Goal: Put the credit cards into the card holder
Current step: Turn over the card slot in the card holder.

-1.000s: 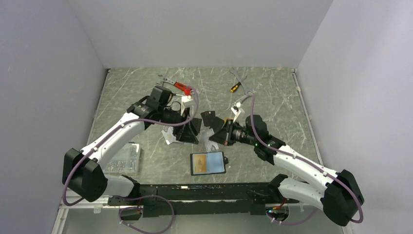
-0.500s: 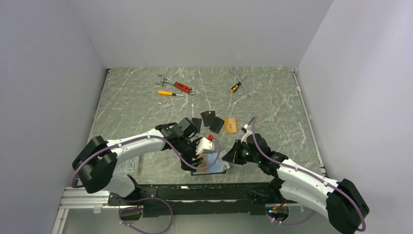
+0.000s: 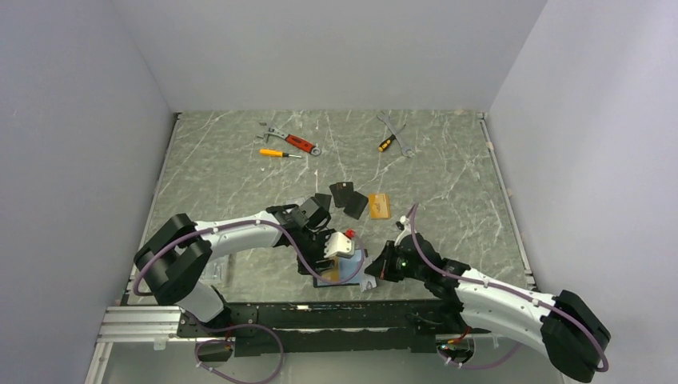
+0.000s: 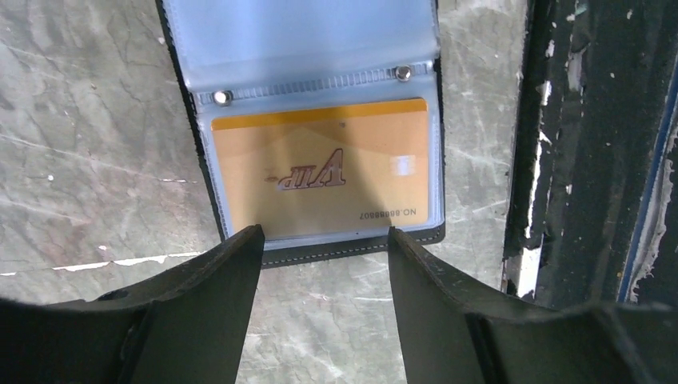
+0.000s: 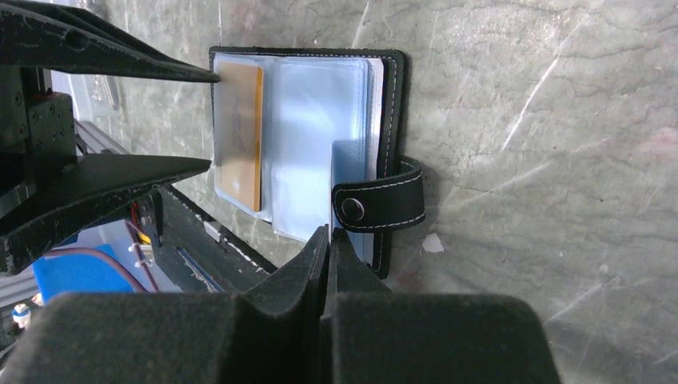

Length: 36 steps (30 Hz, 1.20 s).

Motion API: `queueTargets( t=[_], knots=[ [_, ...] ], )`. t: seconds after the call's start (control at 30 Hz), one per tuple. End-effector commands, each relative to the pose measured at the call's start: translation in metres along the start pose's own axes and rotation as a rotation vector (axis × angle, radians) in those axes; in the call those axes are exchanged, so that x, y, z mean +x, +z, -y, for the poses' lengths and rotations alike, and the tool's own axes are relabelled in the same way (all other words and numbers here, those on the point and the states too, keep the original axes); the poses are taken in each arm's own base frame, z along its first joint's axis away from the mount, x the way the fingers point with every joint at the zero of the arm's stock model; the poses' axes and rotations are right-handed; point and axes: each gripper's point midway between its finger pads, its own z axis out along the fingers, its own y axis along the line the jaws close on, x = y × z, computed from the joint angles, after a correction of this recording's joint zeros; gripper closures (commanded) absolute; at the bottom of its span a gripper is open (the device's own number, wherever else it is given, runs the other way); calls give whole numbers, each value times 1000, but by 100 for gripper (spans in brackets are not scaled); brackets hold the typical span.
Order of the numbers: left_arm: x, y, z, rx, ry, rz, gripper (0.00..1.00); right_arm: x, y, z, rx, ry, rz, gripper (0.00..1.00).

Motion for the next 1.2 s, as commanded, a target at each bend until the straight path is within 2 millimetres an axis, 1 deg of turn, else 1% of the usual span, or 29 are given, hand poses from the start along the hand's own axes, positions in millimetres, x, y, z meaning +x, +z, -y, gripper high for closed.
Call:
queueTargets(
  t=[0.0, 0.1, 0.13, 0.23, 0.43, 0.67, 0.87, 1.17],
  knots=[
    [-8, 3, -15, -48, -12, -3, 37, -8, -1, 0, -4, 19, 93, 100],
    [-4, 5, -17, -58, -15, -22, 38, -7, -4, 0, -14, 22, 109, 100],
    [-4, 4, -18, -59, -15, -22, 38, -11, -5, 2, -2, 25, 134, 100],
    [-5, 3, -19, -66, -12, -20, 39, -13, -9, 8, 17, 27, 158, 100],
    [2, 2, -22, -86, -8, -57, 42, -20, -19, 5, 10, 23, 196, 100],
    [4, -9, -17, -94, 1, -64, 43, -10, -14, 16, 82, 2, 129, 100],
    [5, -15, -16, -116, 11, -59, 44, -11, -12, 11, 70, -14, 119, 100],
    [17, -10, -19, -137, -13, -95, 46, -11, -13, 2, 42, -34, 103, 100]
  ],
)
